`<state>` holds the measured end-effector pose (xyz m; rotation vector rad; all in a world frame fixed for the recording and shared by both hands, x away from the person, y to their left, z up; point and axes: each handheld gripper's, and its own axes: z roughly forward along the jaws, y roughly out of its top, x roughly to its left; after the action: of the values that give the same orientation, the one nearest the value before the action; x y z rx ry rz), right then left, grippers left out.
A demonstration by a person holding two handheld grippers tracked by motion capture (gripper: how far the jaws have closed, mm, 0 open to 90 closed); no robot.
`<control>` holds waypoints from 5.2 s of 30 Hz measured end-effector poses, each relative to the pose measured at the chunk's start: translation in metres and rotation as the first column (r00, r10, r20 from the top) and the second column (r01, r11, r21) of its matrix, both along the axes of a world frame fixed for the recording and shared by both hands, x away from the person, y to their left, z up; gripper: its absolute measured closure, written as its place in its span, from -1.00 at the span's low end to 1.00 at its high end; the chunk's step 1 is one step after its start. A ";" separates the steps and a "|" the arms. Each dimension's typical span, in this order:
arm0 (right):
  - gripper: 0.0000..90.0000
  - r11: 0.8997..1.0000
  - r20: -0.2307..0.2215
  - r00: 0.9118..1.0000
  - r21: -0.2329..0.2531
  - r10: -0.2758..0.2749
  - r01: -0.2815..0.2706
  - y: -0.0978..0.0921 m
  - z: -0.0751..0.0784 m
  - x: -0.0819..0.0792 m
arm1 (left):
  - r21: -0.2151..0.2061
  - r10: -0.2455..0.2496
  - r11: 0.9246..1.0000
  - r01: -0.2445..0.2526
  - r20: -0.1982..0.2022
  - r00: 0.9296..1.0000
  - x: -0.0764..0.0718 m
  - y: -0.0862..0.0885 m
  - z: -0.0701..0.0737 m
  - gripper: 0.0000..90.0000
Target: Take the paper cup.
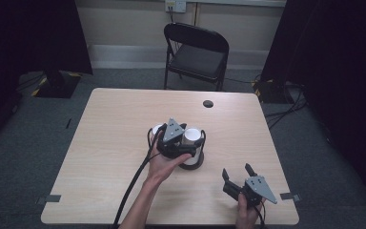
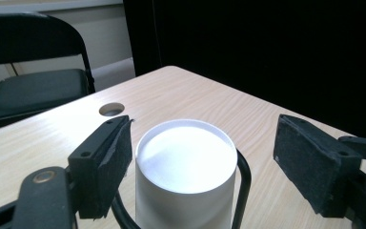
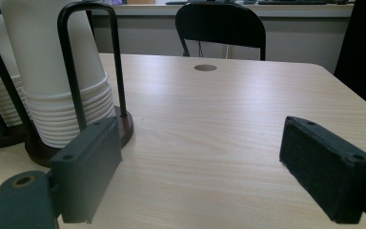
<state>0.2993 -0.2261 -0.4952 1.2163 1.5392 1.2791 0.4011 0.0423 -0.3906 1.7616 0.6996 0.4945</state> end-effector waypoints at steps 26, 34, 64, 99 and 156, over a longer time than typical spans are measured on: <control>-0.70 1.000 -0.002 1.000 0.000 0.010 -0.010 0.000 0.000 0.000 | 0.038 0.013 0.999 -0.012 -0.025 1.000 0.013 -0.008 -0.016 -0.38; -0.70 1.000 -0.002 1.000 -0.002 0.012 -0.012 0.000 0.000 0.000 | 0.083 0.023 0.996 -0.024 0.007 1.000 0.012 -0.009 -0.017 -0.26; -0.70 1.000 -0.006 1.000 -0.007 0.015 -0.015 0.000 0.000 0.001 | 0.003 0.028 1.000 -0.028 0.010 1.000 0.008 0.000 -0.005 -0.24; -0.70 1.000 -0.009 1.000 -0.010 0.016 -0.016 0.001 0.000 0.001 | -0.072 0.044 0.997 -0.041 0.046 0.998 0.002 0.011 0.014 -0.24; -0.70 1.000 -0.012 1.000 -0.017 0.025 -0.025 0.002 0.000 0.001 | -0.251 0.066 0.968 -0.026 0.149 0.987 -0.039 0.041 0.059 -0.24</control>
<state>0.3008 -0.2244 -0.4950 1.1989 1.5750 1.2742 0.3626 0.0832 -0.3313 1.4582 0.6622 0.5464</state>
